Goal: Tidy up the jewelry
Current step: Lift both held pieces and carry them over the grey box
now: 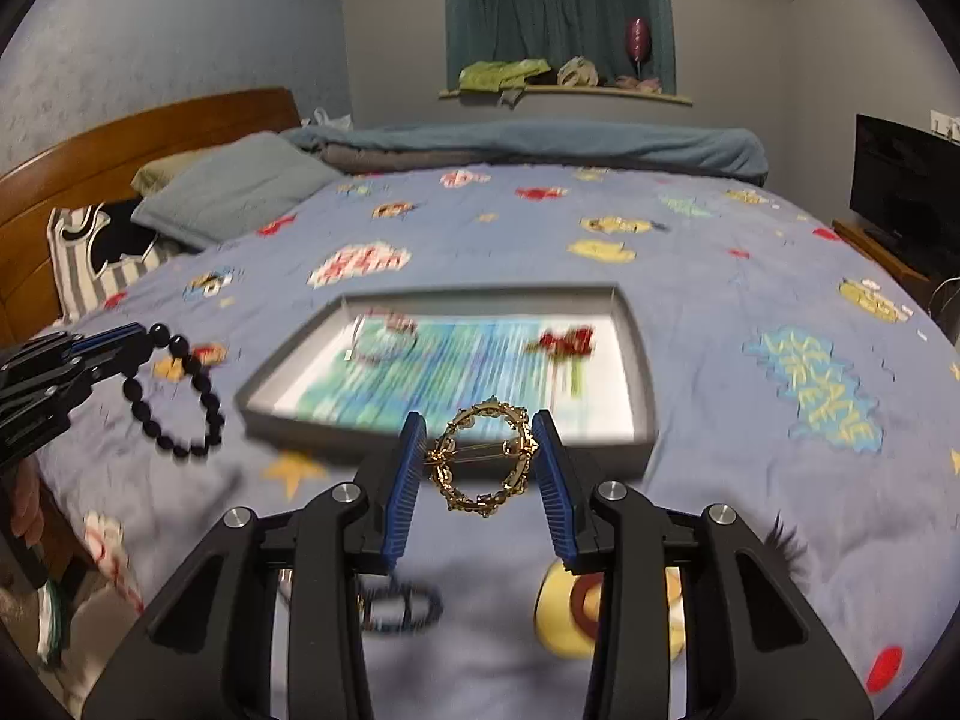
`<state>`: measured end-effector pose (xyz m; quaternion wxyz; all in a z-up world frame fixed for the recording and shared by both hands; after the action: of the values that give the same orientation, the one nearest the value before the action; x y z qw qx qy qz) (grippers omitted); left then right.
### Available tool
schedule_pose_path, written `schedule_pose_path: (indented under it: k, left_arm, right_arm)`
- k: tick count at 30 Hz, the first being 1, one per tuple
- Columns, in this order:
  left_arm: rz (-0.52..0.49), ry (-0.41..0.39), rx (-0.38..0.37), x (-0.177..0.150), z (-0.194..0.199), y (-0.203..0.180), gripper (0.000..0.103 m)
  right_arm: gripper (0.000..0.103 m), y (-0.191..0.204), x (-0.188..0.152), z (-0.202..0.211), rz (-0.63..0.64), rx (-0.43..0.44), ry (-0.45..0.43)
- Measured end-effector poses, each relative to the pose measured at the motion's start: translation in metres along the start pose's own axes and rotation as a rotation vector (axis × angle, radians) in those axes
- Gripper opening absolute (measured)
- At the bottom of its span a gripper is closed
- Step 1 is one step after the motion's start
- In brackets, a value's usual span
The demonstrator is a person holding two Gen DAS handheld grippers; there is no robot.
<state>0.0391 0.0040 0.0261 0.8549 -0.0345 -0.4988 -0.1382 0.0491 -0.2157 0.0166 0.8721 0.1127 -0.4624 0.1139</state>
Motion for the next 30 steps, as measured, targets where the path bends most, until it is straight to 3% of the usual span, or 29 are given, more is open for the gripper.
schedule_pose_path:
  k: [6,11,16,21,30]
  left_arm:
    - [0.020,-0.025,-0.036,0.031,-0.024,-0.001,0.015]
    - [0.062,-0.009,-0.057,0.037,-0.063,-0.005,0.015]
    - [0.133,0.034,-0.097,0.025,-0.096,-0.002,0.015]
    - [0.150,0.090,-0.058,0.002,-0.120,0.006,0.015]
    - [0.183,0.169,-0.043,-0.023,-0.141,0.026,0.015]
  right_arm:
    - [0.037,-0.017,0.031,-0.038,-0.069,-0.020,0.006]
    - [0.037,-0.026,0.035,-0.070,-0.085,-0.060,0.030]
    - [0.037,-0.036,0.020,-0.094,-0.069,-0.088,0.088]
    - [0.037,-0.038,0.005,-0.111,-0.077,-0.062,0.163]
    - [0.037,-0.033,0.002,-0.115,-0.034,-0.072,0.193]
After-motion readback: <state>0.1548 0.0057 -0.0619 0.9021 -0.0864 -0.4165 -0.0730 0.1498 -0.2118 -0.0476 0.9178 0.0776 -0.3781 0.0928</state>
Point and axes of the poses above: each gripper's, at about its wrist camera, not at the fingertips, and z roughly against the way its jaws point, y to its left, x to its top, the point moved 4 cm from there along -z, roughly the way its jaws point, and after that the axes turned 2 degrees about -z, right-handed, at the moved point
